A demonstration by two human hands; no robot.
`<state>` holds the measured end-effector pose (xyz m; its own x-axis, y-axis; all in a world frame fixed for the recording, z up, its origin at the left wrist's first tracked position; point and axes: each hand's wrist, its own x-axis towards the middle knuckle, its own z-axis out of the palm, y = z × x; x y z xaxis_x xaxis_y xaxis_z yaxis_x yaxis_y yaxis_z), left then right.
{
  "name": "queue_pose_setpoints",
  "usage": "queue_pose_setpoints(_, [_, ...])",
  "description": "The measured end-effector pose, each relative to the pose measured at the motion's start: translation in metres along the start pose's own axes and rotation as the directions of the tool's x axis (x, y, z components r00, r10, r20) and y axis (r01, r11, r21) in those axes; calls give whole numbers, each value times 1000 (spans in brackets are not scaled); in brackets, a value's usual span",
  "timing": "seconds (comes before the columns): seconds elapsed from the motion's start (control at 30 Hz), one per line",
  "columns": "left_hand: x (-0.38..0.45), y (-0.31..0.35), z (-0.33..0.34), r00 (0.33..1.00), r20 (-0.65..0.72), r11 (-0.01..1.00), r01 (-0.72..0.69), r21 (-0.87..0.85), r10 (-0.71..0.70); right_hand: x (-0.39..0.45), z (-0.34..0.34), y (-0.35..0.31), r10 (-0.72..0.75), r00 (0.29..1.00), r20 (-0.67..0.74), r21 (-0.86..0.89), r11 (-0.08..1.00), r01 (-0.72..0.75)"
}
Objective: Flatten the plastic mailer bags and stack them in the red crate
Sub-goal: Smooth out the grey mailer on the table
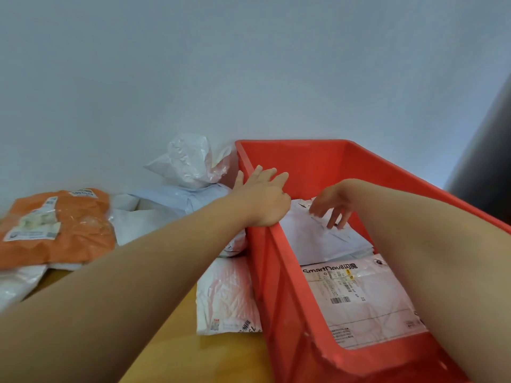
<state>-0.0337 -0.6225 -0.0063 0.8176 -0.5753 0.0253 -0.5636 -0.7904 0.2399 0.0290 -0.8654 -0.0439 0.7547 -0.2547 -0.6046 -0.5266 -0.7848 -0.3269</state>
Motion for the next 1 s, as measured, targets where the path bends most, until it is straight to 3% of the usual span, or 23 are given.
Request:
queue_pose_setpoints(0.03, [0, 0, 0, 1000, -2, 1000, 0, 1, 0, -2, -8, -3, -54, 985, -162, -6, 999, 54])
queue_pose_setpoints(0.1, [1, 1, 0, 1000, -4, 1000, -5, -3, 5, -12, -25, -8, -147, 864, -482, -156, 984, 80])
queue_pose_setpoints(0.2, [0, 1, 2, 1000, -18, 999, -5, -31, 5, -27, -46, -17, -263, 720, -642, -332, 942, 48])
queue_pose_setpoints(0.4, [-7, 0, 4, 994, -102, 984, 22, -177, -41, -83, -53, -63, -339, 677, -653, -231, 941, 249])
queue_pose_setpoints(0.53, [-19, 0, 8, 955, -273, 924, 6, -383, -119, -127, -33, -101, -423, 684, -594, -280, 906, 317])
queue_pose_setpoints(0.6, [-26, -1, 7, 927, -312, 811, -15, -584, -207, -146, -18, -117, -454, 686, -568, -303, 891, 339])
queue_pose_setpoints(0.67, [-35, -4, 9, 908, -267, 604, -20, -796, -322, -161, -4, -130, -487, 678, -550, -340, 872, 351])
queue_pose_setpoints(0.73, [-48, -15, 17, 896, -233, 505, -11, -863, -378, -171, 11, -142, -526, 664, -531, -395, 847, 355])
queue_pose_setpoints(1.0, [-114, -103, 60, 896, -225, 665, 98, -740, -383, -182, 91, -192, -640, 610, -467, -545, 751, 372])
